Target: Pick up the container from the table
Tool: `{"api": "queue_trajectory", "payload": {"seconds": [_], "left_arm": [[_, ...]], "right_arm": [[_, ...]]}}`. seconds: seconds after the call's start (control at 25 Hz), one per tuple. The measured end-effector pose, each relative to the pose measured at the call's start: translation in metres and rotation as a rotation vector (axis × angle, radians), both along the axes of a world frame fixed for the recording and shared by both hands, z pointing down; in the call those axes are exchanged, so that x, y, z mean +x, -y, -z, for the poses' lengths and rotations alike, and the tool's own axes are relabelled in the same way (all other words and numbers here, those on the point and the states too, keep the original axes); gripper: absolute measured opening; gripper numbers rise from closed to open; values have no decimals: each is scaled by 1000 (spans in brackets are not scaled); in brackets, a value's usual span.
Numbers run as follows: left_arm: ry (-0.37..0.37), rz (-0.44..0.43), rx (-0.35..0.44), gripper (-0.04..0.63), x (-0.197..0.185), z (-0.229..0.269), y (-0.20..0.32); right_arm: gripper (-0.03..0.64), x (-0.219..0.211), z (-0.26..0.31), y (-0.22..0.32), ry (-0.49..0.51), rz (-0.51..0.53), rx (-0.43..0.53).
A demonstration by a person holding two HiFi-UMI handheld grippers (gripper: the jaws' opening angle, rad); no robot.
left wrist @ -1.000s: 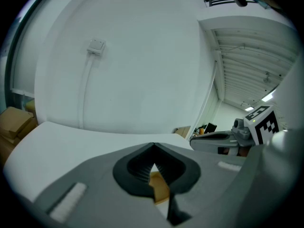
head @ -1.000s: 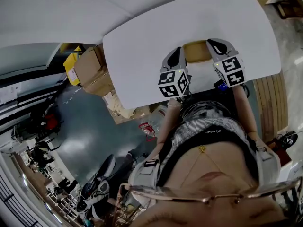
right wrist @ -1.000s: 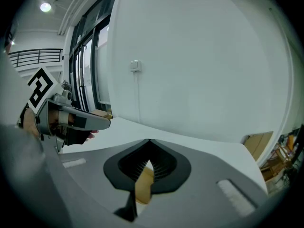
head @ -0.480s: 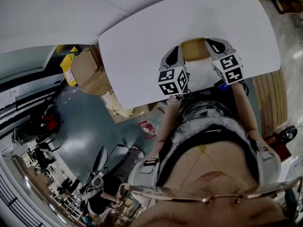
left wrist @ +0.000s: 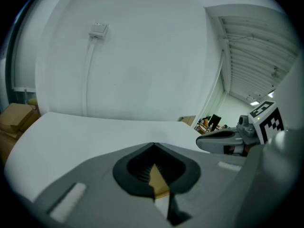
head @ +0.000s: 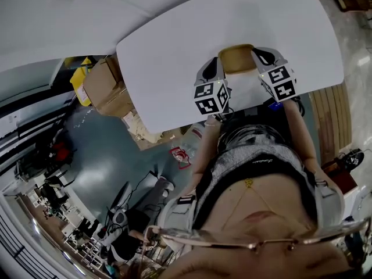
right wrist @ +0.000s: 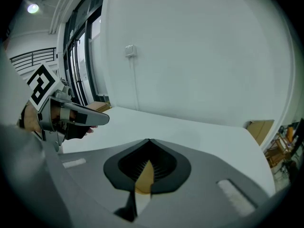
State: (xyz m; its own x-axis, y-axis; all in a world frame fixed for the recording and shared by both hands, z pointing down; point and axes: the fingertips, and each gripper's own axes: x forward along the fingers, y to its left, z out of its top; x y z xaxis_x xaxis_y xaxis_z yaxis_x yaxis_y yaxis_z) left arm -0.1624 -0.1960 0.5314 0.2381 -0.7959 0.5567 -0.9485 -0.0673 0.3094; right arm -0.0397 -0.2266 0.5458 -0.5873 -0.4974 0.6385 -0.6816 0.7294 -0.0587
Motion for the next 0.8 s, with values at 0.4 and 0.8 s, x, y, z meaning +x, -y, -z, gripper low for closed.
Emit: {"api": "queue_trajectory", "payload": {"seconds": [0.4,0.8], "left_arm": [[-2,-7,-52,0,0,-27,-4],[0,-10,-104,0,-3,-55,-10]], "right_arm": [[25,4,-32,-4,-39,-12,-46],[25,6,-60,-11,-82,-14,-100]]}}
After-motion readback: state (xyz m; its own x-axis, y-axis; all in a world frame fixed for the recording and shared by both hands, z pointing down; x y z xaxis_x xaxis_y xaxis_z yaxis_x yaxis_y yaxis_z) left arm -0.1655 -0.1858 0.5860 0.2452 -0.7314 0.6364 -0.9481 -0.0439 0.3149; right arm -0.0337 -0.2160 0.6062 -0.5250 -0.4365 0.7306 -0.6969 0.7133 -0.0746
